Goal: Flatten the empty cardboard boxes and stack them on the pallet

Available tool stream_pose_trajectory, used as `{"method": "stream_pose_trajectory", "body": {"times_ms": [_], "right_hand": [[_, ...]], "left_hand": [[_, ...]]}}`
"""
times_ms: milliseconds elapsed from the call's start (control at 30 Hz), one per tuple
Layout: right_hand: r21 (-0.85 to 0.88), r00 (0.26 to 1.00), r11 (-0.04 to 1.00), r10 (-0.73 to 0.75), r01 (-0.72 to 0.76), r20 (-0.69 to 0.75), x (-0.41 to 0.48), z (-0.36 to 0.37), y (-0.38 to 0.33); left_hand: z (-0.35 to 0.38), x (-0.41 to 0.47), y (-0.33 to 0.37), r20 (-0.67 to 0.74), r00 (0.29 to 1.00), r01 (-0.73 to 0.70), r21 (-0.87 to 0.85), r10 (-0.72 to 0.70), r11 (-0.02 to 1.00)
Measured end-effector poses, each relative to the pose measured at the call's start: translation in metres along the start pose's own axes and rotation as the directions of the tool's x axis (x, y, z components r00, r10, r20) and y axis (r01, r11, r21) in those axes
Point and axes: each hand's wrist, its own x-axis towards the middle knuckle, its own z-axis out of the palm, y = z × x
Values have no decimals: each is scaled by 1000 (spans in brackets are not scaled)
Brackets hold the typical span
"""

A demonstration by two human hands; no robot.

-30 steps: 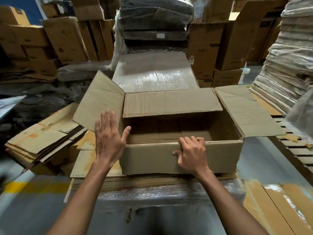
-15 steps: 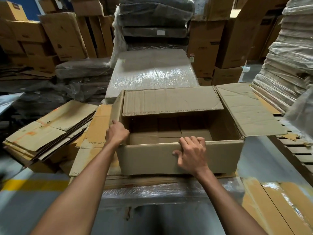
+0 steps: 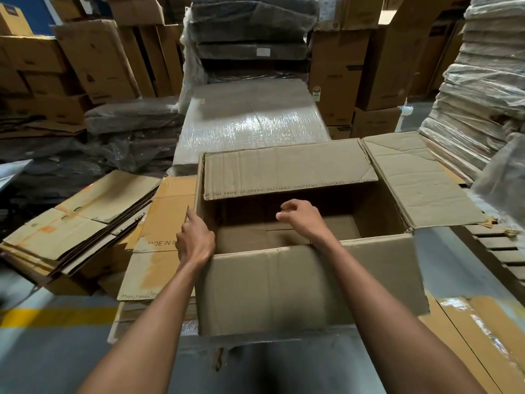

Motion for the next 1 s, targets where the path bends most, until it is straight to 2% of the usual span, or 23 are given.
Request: {"method": "stream_pose_trajectory", "body": {"times_ms": [33, 67, 133, 167, 267, 333, 400, 467, 500, 533, 633, 700, 800, 1000], "right_hand": [[250, 995, 964, 84, -94, 48, 4, 2, -2], [478, 983, 859, 147, -183, 112, 6, 5, -5], [748, 969, 616, 172, -247, 178, 8, 10, -8], [804, 975, 553, 146, -219, 165, 7, 13, -8], [881, 998, 470, 52, -55, 35, 3, 18, -20], [862, 994, 500, 22, 79, -103, 6, 17, -30], [704, 960, 672, -38, 230, -277, 10, 11, -42], [372, 911, 878, -151, 302, -384, 15, 2, -51], [189, 888, 925, -237, 331, -394, 18, -3, -56], [24, 857, 927, -336, 375, -391, 22, -8, -61], [-424, 726, 792, -591, 439, -353, 34, -26, -73], [-632, 671, 665, -680, 398, -294, 44, -36, -76], [-809, 708, 511, -683, 291, -176, 60, -48, -74], [-865, 760, 436, -642, 251, -103, 83, -56, -72]], "left_hand": [[0, -2, -3, -9, 1000, -5, -5, 5, 1000], [0, -5, -6, -19, 1000, -11, -14, 11, 1000], [2, -10, -14, -39, 999, -25, -32, 23, 999], [3, -13, -17, -50, 998, -29, -48, 26, 998], [6, -22, -29, -83, 996, -35, -95, 28, 995], [6, -33, -34, -85, 996, -12, -139, 0, 990], [6, -43, -39, -97, 995, -27, -155, 12, 988], [9, -52, -42, -107, 993, -57, -136, 43, 989], [9, -56, -42, -112, 993, -47, -132, 32, 990], [10, -58, -43, -107, 994, -32, -128, 18, 991], [9, -63, -44, -120, 993, -33, -150, 15, 988], [9, -66, -46, -138, 990, -54, -176, 30, 983], [12, -69, -52, -155, 985, -101, -200, 70, 974], [17, -71, -57, -183, 982, -88, -185, 54, 979]]}}
